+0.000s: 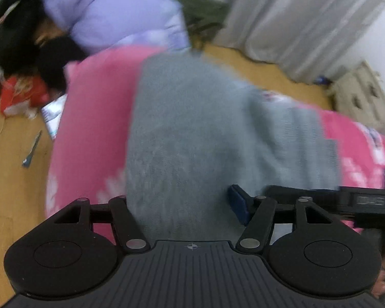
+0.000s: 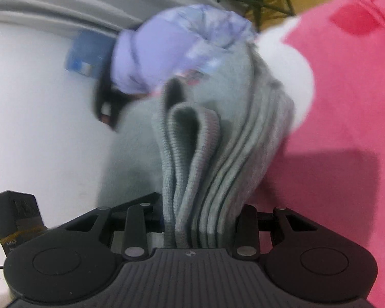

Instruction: Fold clothes

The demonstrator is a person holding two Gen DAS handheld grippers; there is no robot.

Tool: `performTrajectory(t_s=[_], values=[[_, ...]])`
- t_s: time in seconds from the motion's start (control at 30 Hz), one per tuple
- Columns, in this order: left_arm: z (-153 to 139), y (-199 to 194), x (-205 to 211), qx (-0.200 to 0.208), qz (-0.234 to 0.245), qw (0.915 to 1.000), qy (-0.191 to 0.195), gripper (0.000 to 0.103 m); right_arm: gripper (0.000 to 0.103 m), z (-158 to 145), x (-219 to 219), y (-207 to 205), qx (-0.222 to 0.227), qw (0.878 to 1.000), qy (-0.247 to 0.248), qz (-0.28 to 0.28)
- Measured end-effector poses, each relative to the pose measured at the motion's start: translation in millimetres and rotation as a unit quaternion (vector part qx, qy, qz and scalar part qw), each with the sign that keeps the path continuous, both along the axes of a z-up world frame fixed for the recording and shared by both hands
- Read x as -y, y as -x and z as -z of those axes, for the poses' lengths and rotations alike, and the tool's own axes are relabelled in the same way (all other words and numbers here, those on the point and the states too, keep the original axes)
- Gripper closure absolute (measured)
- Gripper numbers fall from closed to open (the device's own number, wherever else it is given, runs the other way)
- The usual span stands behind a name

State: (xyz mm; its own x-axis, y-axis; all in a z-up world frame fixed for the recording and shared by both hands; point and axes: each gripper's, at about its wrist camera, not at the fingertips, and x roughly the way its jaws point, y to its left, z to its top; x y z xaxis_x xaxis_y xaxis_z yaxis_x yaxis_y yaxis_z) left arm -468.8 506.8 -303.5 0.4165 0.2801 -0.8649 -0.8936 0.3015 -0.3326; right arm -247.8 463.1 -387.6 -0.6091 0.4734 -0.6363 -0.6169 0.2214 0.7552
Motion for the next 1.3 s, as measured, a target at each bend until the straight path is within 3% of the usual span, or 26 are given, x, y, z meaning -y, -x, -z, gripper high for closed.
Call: performTrajectory(t_s=[0.1, 0.23, 0.37, 0.43, 0.57, 0.63, 0.67, 0.73, 0.8, 0.9, 0.93, 0.97, 1.0, 1.1, 1.2, 1.23, 1.27, 1.3], values=[[-18.1, 8.2, 5.5, 0.044, -0.015, 0.9988, -0.017, 0.042, 0.063, -14.7, 2.0, -3.6, 0.001, 1.000, -0.023, -0.011], [-50.0, 0.3, 6.4, 0.066, -0.007, 0.9959, -0.062, 0.043, 0.063, -45.6, -1.7, 2.0, 0.007, 0.998, -0.060, -0.031], [-33.5, -0.4, -1.0, 0.054, -0.018, 0.9960, -0.069, 0.042, 0.063, -33.7, -21.4, 1.1, 0.006, 0.997, -0.069, -0.034], [-12.0, 1.4, -6.4, 0.022, -0.018, 0.9974, -0.066, 0.042, 0.063, -17.4, -26.6, -0.4, 0.006, 0.998, -0.056, -0.035], [-15.5, 7.5, -2.1, 0.032, -0.002, 0.9965, -0.076, 0.039, 0.061, -10.1, -30.8, -7.0, -0.006, 0.998, -0.049, -0.051], [-13.2, 11.1, -4.2, 0.020, -0.004, 0.9978, -0.063, 0.030, 0.050, -4.2, -33.5, -11.4, -0.008, 0.997, -0.031, -0.063], [-12.5, 13.5, -5.1, 0.013, -0.007, 0.9983, -0.056, 0.025, 0.040, -1.1, -33.2, -15.5, -0.011, 0.998, -0.020, -0.066], [-17.7, 21.1, -4.4, 0.008, -0.016, 0.9981, -0.058, 0.021, 0.037, -7.5, -19.6, -33.7, -0.004, 0.999, -0.015, -0.036], [-24.3, 29.6, -3.4, -0.002, -0.026, 0.9971, -0.072, 0.019, 0.024, -20.3, -3.0, -53.2, 0.014, 1.000, -0.025, 0.005], [-40.9, 40.2, 5.4, -0.019, -0.051, 0.9930, -0.104, 0.019, 0.024, -39.6, 21.9, -82.4, 0.040, 0.996, -0.039, 0.065], [-47.5, 40.3, 10.8, -0.018, -0.046, 0.9918, -0.118, 0.019, 0.027, -46.0, 30.2, -92.1, 0.049, 0.994, -0.044, 0.085], [-53.7, 40.0, 16.1, -0.017, -0.038, 0.9905, -0.131, 0.019, 0.037, -51.1, 33.2, -93.8, 0.062, 0.993, -0.051, 0.090], [-57.2, 36.9, 21.0, -0.014, -0.017, 0.9900, -0.139, 0.020, 0.051, -53.6, 26.0, -79.8, 0.084, 0.992, -0.063, 0.066], [-54.9, 21.0, 32.5, -0.003, 0.057, 0.9901, -0.128, 0.021, 0.071, -61.1, 4.5, -37.6, 0.151, 0.984, -0.097, -0.009], [-36.4, 7.1, 42.0, -0.062, 0.093, 0.9840, -0.138, 0.021, 0.079, -68.7, -17.1, 4.6, 0.216, 0.964, -0.130, -0.084], [-28.8, 6.1, 42.0, -0.078, 0.097, 0.9831, -0.135, 0.021, 0.087, -71.2, -24.3, 18.7, 0.237, 0.955, -0.141, -0.109], [-21.5, 7.1, 42.7, -0.087, 0.100, 0.9823, -0.133, 0.020, 0.103, -71.2, -30.4, 27.9, 0.252, 0.949, -0.145, -0.125], [-15.0, 8.1, 43.4, -0.095, 0.102, 0.9814, -0.131, 0.020, 0.103, -66.4, -34.6, 27.5, 0.257, 0.949, -0.135, -0.124]])
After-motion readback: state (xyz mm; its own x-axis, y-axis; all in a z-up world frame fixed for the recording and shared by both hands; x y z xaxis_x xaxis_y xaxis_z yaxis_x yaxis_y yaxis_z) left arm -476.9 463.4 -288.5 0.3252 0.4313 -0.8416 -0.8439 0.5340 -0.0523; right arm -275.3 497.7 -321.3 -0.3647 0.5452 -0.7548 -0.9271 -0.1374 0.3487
